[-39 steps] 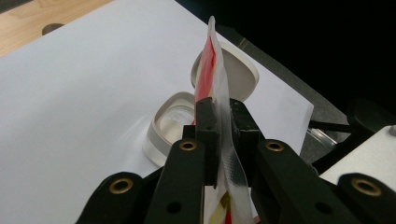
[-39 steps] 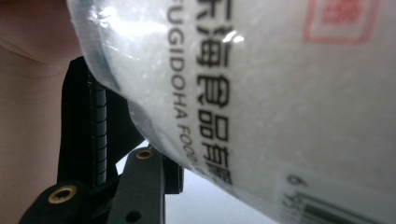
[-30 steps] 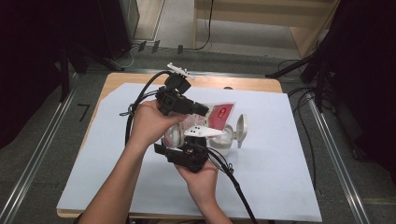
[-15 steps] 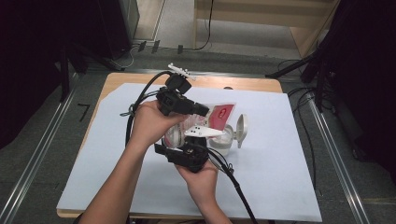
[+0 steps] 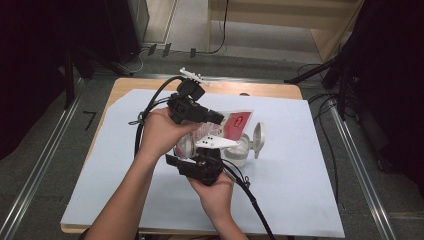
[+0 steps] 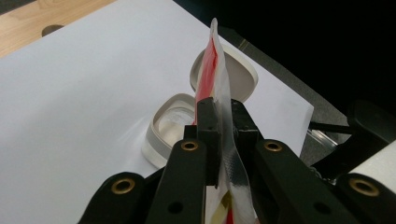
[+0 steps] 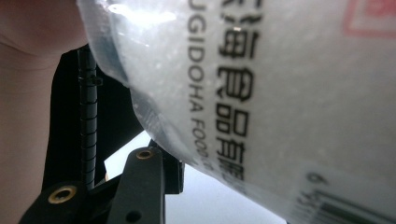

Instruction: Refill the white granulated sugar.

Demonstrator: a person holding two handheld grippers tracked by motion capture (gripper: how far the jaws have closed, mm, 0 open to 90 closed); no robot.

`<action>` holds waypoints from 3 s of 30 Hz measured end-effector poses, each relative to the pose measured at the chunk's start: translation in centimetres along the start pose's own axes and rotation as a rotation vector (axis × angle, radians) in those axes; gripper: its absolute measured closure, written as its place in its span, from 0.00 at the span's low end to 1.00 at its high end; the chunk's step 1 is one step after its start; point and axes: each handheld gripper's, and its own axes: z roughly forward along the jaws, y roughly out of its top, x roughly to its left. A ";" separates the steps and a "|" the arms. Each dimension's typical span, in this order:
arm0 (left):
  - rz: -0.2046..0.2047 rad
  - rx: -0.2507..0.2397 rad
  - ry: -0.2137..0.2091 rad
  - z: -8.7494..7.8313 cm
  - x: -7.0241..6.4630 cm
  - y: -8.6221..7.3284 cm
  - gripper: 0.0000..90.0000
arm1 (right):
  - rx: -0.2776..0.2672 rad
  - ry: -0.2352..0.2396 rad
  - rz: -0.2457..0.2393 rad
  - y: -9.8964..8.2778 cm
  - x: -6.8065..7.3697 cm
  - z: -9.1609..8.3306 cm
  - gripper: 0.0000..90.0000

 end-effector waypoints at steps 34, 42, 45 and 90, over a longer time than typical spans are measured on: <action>0.006 -0.006 0.009 0.1 -0.2 0.1 0.96 | -0.020 0.030 0.053 0.2 -0.3 -0.1 0.70; 0.001 -0.003 0.006 0.2 -0.3 0.2 0.96 | -0.023 0.030 0.059 0.2 -0.3 -0.2 0.70; -0.005 -0.006 0.002 0.2 -0.2 0.2 0.96 | -0.023 0.028 0.056 0.2 -0.3 -0.2 0.70; 0.000 0.061 -0.007 1.0 0.0 2.1 0.97 | -0.043 0.026 0.039 0.9 -0.7 -0.6 0.67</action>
